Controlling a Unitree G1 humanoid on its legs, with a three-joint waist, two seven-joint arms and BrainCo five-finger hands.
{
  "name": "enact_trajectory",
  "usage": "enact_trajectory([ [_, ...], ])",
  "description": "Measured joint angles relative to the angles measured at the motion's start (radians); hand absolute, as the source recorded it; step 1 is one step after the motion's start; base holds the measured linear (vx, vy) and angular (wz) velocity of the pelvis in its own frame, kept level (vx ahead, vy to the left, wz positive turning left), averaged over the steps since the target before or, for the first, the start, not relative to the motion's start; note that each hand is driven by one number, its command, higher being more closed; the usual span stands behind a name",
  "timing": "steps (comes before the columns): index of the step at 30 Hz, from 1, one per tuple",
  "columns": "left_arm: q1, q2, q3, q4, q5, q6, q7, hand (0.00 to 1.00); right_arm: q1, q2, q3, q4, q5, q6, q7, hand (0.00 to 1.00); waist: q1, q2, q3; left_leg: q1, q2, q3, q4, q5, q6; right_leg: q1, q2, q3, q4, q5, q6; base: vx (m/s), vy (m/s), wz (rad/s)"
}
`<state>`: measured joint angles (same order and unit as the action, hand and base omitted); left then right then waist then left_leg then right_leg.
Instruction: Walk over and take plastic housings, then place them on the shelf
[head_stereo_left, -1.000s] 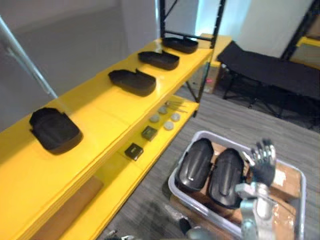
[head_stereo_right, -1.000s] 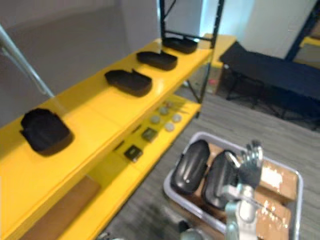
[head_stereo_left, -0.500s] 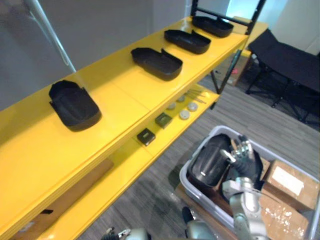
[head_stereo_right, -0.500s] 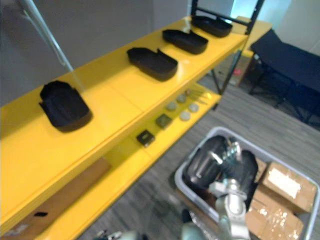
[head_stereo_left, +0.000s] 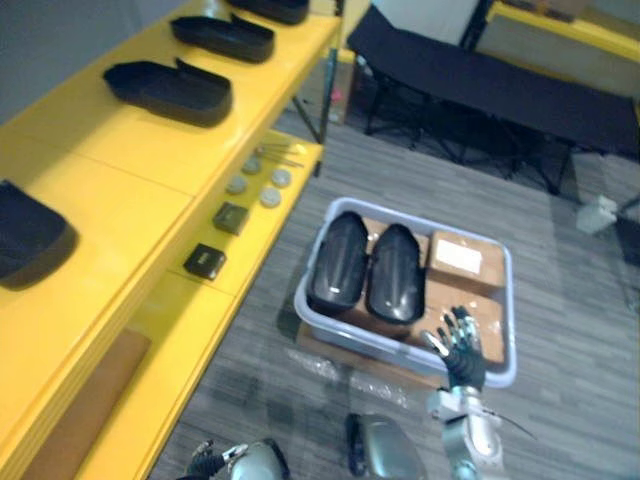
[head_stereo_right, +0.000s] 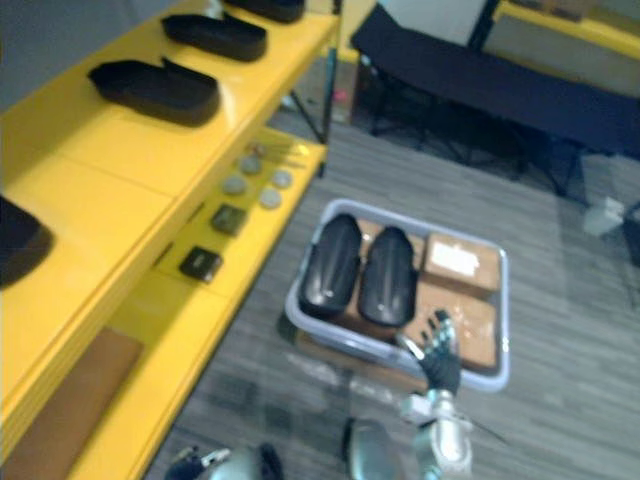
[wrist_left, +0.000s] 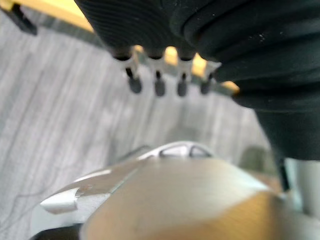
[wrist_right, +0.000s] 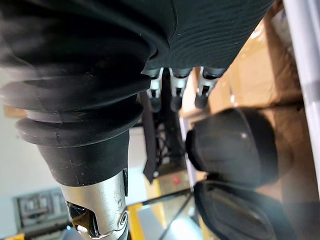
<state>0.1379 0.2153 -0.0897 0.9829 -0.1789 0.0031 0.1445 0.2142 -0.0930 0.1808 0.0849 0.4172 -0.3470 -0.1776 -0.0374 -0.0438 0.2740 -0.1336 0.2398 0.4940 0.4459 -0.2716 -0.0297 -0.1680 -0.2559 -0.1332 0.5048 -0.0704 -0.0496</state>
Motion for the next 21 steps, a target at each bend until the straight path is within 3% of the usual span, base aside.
enact_trajectory([
  [1, -0.004, 0.007, 0.009, 0.003, -0.02, 0.0, -0.001, 0.0, -0.026, 0.002, 0.008, 0.01, -0.001, 0.002, -0.001, 0.0, 0.006, -0.002, 0.001, -0.022, 0.017, -0.011, 0.014, 0.016, -0.022, -0.001, 0.036, -0.005, -0.064, 0.012, 0.033, -0.11, -0.276, -1.19],
  [2, 0.0, -0.004, 0.01, 0.009, -0.041, -0.002, -0.006, 0.0, -0.032, -0.002, 0.017, 0.01, 0.0, 0.005, -0.005, 0.0, 0.025, 0.022, 0.003, -0.026, 0.029, -0.058, -0.021, 0.032, -0.041, -0.003, 0.077, 0.001, -0.123, 0.025, 0.037, -0.11, -0.314, -1.28],
  [4, 0.007, -0.014, 0.011, 0.022, -0.071, -0.002, -0.009, 0.0, -0.032, -0.004, 0.02, 0.012, 0.0, 0.017, -0.007, 0.0, 0.021, 0.038, 0.012, -0.023, 0.058, -0.078, -0.038, 0.05, -0.071, -0.004, 0.104, 0.0, -0.17, 0.027, 0.044, -0.06, -0.248, -0.84],
  [6, 0.007, -0.022, 0.04, 0.028, -0.138, -0.018, -0.015, 0.0, -0.019, -0.003, 0.024, 0.013, -0.001, 0.04, -0.001, 0.0, 0.018, 0.02, 0.03, -0.028, 0.077, -0.072, -0.016, 0.06, -0.088, -0.003, 0.121, -0.003, -0.197, -0.017, 0.148, -0.06, -0.242, -0.51],
  [7, 0.007, -0.023, 0.049, 0.032, -0.155, -0.023, -0.016, 0.0, -0.019, -0.005, 0.026, 0.017, -0.001, 0.05, 0.004, 0.0, 0.021, 0.015, 0.035, -0.031, 0.081, -0.076, -0.006, 0.06, -0.088, -0.003, 0.126, -0.003, -0.204, -0.028, 0.161, -0.09, -0.232, -0.47],
  [9, 0.006, -0.048, 0.075, 0.032, -0.214, -0.046, -0.012, 0.0, -0.05, -0.037, 0.038, 0.05, -0.003, 0.072, 0.008, 0.0, 0.018, 0.035, 0.086, -0.038, 0.089, -0.16, 0.011, 0.06, -0.087, -0.002, 0.156, 0.015, -0.217, -0.023, 0.154, -0.12, -0.178, -0.45],
  [12, 0.016, -0.066, 0.084, 0.042, -0.285, -0.068, -0.009, 0.0, -0.055, -0.062, 0.035, 0.107, -0.01, 0.092, 0.015, 0.0, 0.021, 0.034, 0.102, -0.003, 0.055, -0.213, -0.046, 0.079, -0.12, -0.005, 0.158, 0.032, -0.222, -0.017, 0.155, -0.15, -0.049, -0.21],
  [16, 0.024, -0.07, 0.09, 0.04, -0.295, -0.1, 0.034, 0.0, -0.049, -0.06, 0.021, 0.105, -0.029, 0.093, 0.026, 0.0, 0.025, 0.023, 0.103, 0.014, 0.02, -0.215, -0.111, 0.088, -0.13, -0.002, 0.127, 0.01, -0.275, -0.007, 0.161, -0.11, 0.049, -0.08],
  [20, 0.027, -0.077, 0.112, 0.038, -0.272, -0.098, 0.083, 0.0, -0.067, -0.06, -0.015, 0.105, -0.036, 0.123, 0.018, 0.0, 0.025, 0.019, 0.1, 0.03, -0.013, -0.25, -0.132, 0.092, -0.133, 0.037, 0.116, -0.006, -0.361, 0.06, 0.169, 0.01, 0.053, -0.05],
  [21, 0.031, -0.08, 0.116, 0.034, -0.26, -0.099, 0.093, 0.0, -0.074, -0.062, -0.027, 0.105, -0.027, 0.126, 0.028, 0.0, 0.027, 0.022, 0.098, 0.038, -0.022, -0.301, -0.133, 0.092, -0.131, 0.052, 0.119, -0.01, -0.378, 0.078, 0.172, 0.1, 0.055, -0.08],
])
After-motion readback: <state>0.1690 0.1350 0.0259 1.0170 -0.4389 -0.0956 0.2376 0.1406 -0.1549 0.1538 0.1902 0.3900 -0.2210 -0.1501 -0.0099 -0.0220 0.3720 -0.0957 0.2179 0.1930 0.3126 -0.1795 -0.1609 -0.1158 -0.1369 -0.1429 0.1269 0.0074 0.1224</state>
